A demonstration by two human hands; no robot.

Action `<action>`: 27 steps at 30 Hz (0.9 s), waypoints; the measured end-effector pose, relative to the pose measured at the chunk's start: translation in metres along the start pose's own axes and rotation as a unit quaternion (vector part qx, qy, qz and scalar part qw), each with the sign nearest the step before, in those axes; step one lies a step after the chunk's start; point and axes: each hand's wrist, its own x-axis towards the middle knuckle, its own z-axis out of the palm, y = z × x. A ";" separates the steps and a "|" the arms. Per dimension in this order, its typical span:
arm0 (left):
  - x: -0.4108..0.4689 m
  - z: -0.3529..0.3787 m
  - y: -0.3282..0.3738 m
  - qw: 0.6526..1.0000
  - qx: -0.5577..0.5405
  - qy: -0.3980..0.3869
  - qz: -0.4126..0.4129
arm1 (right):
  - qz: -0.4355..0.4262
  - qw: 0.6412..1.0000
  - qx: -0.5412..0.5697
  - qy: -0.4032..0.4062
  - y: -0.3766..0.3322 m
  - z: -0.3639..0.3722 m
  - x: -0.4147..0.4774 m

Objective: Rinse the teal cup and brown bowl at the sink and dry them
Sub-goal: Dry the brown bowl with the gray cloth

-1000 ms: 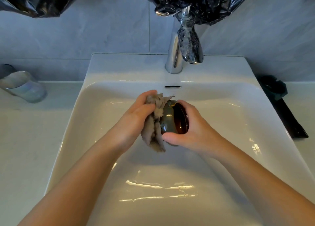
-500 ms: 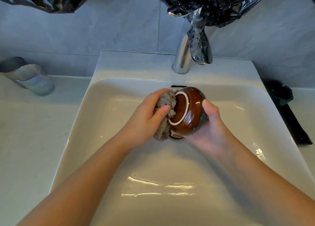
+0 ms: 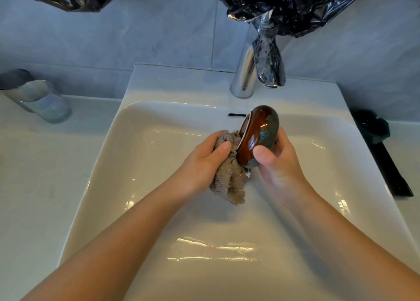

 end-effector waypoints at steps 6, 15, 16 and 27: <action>-0.002 -0.005 0.004 0.994 -0.102 -0.022 -0.020 | -0.076 0.982 -0.174 0.012 0.008 -0.006 0.000; 0.006 -0.014 0.006 0.989 0.017 0.122 0.083 | 0.015 0.995 -0.060 -0.076 0.005 0.002 -0.009; 0.006 -0.014 0.005 0.987 0.046 0.123 0.093 | 0.022 0.994 -0.059 -0.087 0.005 0.004 -0.009; 0.003 -0.019 0.007 0.945 0.202 0.064 0.248 | 0.017 0.989 -0.127 -0.073 0.011 -0.001 -0.006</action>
